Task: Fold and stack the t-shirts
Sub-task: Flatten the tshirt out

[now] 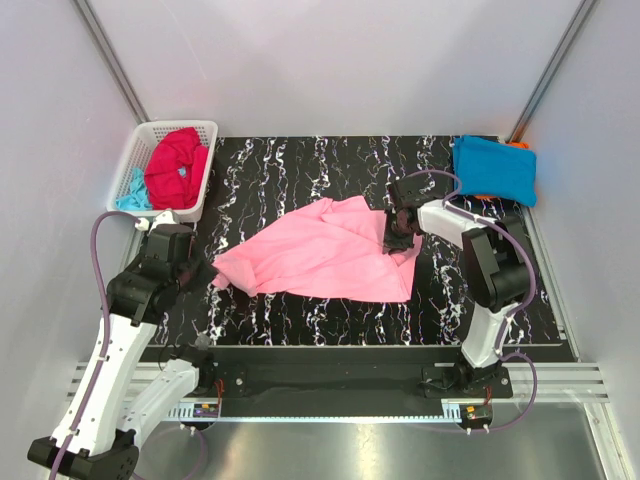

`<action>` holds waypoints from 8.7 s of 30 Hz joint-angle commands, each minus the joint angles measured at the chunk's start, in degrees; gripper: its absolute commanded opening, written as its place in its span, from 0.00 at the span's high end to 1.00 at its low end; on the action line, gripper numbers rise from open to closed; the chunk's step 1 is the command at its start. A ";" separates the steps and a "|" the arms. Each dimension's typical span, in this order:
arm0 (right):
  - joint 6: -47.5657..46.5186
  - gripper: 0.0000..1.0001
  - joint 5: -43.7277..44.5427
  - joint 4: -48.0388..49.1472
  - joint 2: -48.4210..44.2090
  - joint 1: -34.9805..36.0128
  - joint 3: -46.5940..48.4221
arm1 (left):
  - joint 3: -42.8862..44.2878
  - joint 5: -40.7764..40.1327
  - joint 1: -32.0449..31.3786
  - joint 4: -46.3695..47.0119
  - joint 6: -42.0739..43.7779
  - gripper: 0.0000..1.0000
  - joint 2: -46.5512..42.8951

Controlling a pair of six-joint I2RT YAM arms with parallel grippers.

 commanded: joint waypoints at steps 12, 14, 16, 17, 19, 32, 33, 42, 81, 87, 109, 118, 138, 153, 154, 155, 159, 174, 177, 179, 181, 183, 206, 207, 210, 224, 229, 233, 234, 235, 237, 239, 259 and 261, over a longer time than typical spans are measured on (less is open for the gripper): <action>-0.53 1.00 5.73 -5.67 -12.32 0.14 1.75 | 5.18 -4.93 0.14 -0.42 2.40 1.00 -0.16; -0.71 1.00 7.30 -9.62 -15.32 0.14 2.90 | 8.70 -6.60 0.14 -2.35 3.62 1.00 -0.16; -0.97 1.00 8.45 -11.83 -20.50 0.14 4.04 | 12.46 -8.63 0.14 -3.41 4.42 1.00 -0.25; -0.97 1.00 9.59 -12.88 -22.26 0.14 4.39 | 13.62 -9.16 0.14 -4.28 5.29 1.00 -0.33; -1.41 1.00 10.21 -16.13 -27.71 0.14 5.71 | 17.30 -9.95 0.14 -5.08 6.09 1.00 -0.33; -5.72 1.00 12.16 -31.87 -51.45 0.14 25.57 | 39.28 -5.12 0.14 -5.96 19.61 1.00 0.81; -6.15 1.00 11.89 -32.14 -53.20 0.14 27.23 | 40.43 -5.82 0.14 -5.96 20.23 1.00 0.72; -11.08 1.00 7.14 -29.33 -61.20 0.14 32.43 | 46.59 -2.93 0.14 4.21 27.97 1.00 -3.84; -15.12 1.00 8.64 -29.15 -62.44 0.14 36.12 | 55.47 3.06 0.14 1.59 27.54 1.00 6.09; -15.74 1.00 5.38 -31.53 -63.50 0.14 38.59 | 60.73 2.44 0.14 -0.07 29.29 1.00 3.01; -11.60 1.00 22.79 7.64 -24.33 -9.95 9.58 | 61.16 -3.36 0.06 14.25 21.29 1.00 60.37; -18.89 1.00 7.76 15.04 10.04 -20.16 30.83 | 88.19 -2.40 1.81 20.02 28.15 1.00 91.42; -20.14 0.08 1.84 15.67 9.46 -22.09 35.25 | 51.61 -6.71 1.29 46.51 26.40 0.01 72.37; -10.65 0.08 -8.67 4.33 -0.92 -20.86 18.57 | 44.31 4.81 -4.25 25.51 10.24 0.06 70.06; -10.21 0.08 -8.94 4.51 -0.66 -20.78 15.15 | 42.91 5.16 -4.68 24.98 9.70 0.07 71.37; -9.85 0.08 -8.86 4.77 -0.66 -18.60 13.64 | 42.55 4.99 -5.12 24.63 9.43 0.07 72.08; -9.68 0.10 -8.42 4.95 0.57 -17.18 8.71 | 42.46 2.97 -8.28 22.16 9.25 0.07 74.63; -9.23 0.11 -4.64 3.28 5.31 -14.71 6.07 | 42.64 -7.93 -11.37 10.48 6.89 0.06 82.99; -9.06 0.12 -4.03 2.84 6.72 -13.84 6.15 | 41.41 -9.07 -11.37 8.98 6.44 0.06 83.34; -8.71 0.13 -2.98 1.97 8.04 -13.13 6.24 | 40.18 -9.16 -11.28 8.36 6.35 0.05 82.73; -7.92 0.13 -2.45 0.74 8.57 -11.90 6.24 | 37.90 -8.29 -10.93 8.19 6.01 0.04 82.02; -6.43 0.14 -0.60 -0.85 8.05 -10.15 5.37 | 34.22 -8.02 -10.67 8.19 5.21 0.04 79.57; 12.55 0.24 8.80 -5.95 -12.87 12.44 -15.55 | 9.24 -11.18 -8.47 7.31 1.96 0.02 52.05; 12.82 0.24 9.50 -6.30 -14.09 12.45 -15.90 | 9.06 -11.18 -8.47 7.13 1.87 0.02 51.70; 12.65 0.22 13.72 -7.53 -15.33 12.45 -14.68 | 8.71 -10.22 -8.47 6.96 1.70 0.02 50.82; 5.01 0.16 19.98 -12.02 -11.37 1.32 3.52 | 13.88 -2.76 -5.85 12.49 3.36 0.06 45.19; 0.79 0.19 13.30 -6.67 -12.26 -6.09 4.04 | 21.00 5.94 -1.01 19.43 4.86 0.19 50.10; -1.06 0.22 11.80 -6.13 -8.05 -7.59 8.34 | 35.31 9.90 2.16 19.79 5.21 0.41 63.77; -1.15 0.23 11.27 -6.13 -7.26 -7.68 9.05 | 37.95 9.91 2.34 19.79 5.39 0.45 66.18; -1.06 0.23 10.57 -5.52 -6.64 -7.68 9.49 | 42.94 9.91 2.52 19.61 6.00 0.47 69.16; -0.80 0.24 9.69 -4.72 -5.23 -7.68 10.37 | 47.45 11.65 2.69 19.26 6.53 0.49 76.17; -0.54 0.24 8.46 -3.49 -4.18 -7.77 10.98 | 52.29 11.76 3.04 19.17 6.79 0.52 79.81; 0.08 0.24 5.20 -1.47 1.54 -7.77 14.68 | 48.78 -0.73 8.32 26.29 9.34 0.47 81.75; -0.18 0.25 5.64 -1.47 1.63 -7.77 14.85 | 49.92 1.03 8.67 26.20 9.26 0.47 82.63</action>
